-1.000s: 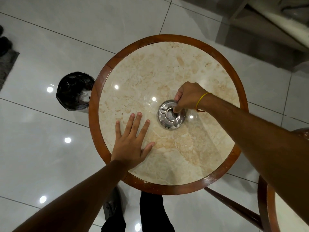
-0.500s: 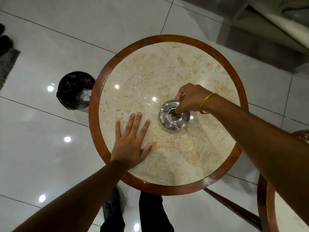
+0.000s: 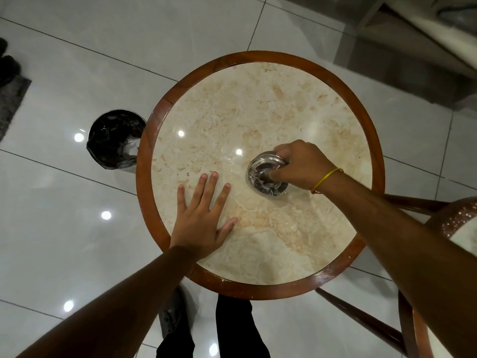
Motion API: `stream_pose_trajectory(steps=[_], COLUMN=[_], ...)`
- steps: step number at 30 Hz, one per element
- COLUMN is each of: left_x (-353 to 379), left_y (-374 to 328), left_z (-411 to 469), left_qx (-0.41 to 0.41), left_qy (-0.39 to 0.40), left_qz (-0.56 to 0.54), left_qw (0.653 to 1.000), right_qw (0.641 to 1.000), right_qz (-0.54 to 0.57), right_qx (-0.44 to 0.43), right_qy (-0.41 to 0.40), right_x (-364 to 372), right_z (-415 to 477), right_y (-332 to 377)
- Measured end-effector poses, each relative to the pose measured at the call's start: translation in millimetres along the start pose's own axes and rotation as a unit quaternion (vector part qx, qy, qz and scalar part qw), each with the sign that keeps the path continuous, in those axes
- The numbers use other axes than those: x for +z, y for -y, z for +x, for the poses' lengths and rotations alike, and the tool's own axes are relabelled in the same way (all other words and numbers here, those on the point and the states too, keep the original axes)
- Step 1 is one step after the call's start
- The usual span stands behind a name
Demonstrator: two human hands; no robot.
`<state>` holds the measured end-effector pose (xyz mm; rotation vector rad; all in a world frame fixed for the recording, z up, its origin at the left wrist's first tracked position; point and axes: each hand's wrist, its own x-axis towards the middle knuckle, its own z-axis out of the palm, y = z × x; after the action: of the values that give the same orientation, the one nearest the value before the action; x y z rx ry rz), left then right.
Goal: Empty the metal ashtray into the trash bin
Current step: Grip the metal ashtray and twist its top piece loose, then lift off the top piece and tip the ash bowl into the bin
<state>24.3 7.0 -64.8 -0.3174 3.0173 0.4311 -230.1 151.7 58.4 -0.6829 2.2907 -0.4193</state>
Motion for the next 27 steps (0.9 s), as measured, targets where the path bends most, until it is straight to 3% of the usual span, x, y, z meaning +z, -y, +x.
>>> stream_pose_trajectory(steps=[5, 10, 15, 18, 23, 27], left_x=[-1.4, -1.8, 0.8, 2.2, 3.2, 1.0], left_y=[-0.8, -0.4, 1.2, 1.9, 1.8, 1.4], left_z=[-0.2, -0.1, -0.7, -0.5, -0.5, -1.3], left_qx=[0.0, 0.001, 0.002, 0.004, 0.005, 0.004], left_qy=[-0.003, -0.004, 0.003, 0.003, 0.007, 0.008], left_qz=[-0.006, -0.003, 0.004, 0.009, 0.011, 0.003], left_qw=[1.0, 1.0, 1.0, 1.0, 1.0, 1.0], right_qw=[1.0, 0.994, 0.992, 0.998, 0.979, 0.943], right_qz=[-0.009, 0.073, 0.043, 0.037, -0.001, -0.151], right_qx=[-0.009, -0.06, -0.063, -0.047, -0.011, 0.0], right_qy=[-0.02, 0.055, 0.096, 0.024, -0.202, -0.295], right_x=[0.5, -11.3, -50.1, -75.8, -54.9, -5.4], right_z=[-9.3, -34.2, -58.4, -68.8, -67.2, -69.7], right_y=[-1.7, -7.4, -34.6, -62.0, -97.6, -109.3])
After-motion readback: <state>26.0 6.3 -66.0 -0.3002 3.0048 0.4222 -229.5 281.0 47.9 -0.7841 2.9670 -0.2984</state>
